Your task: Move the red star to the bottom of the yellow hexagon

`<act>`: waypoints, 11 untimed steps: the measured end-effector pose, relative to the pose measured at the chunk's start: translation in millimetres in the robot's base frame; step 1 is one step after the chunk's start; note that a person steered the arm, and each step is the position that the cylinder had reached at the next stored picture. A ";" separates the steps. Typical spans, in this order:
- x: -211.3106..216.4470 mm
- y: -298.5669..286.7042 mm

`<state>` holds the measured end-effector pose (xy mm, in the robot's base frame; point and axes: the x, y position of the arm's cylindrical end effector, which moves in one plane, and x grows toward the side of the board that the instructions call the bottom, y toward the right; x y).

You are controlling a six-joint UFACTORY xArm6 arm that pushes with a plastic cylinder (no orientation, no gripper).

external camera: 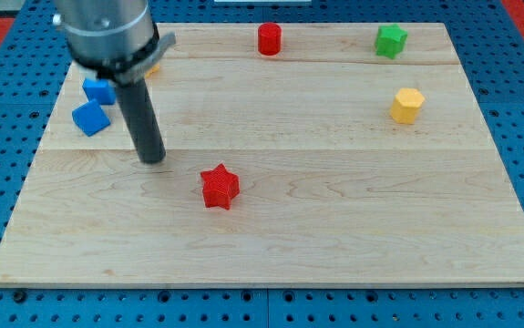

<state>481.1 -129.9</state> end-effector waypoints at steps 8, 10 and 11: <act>-11.2 221.2; 11.9 318.2; -67.0 242.7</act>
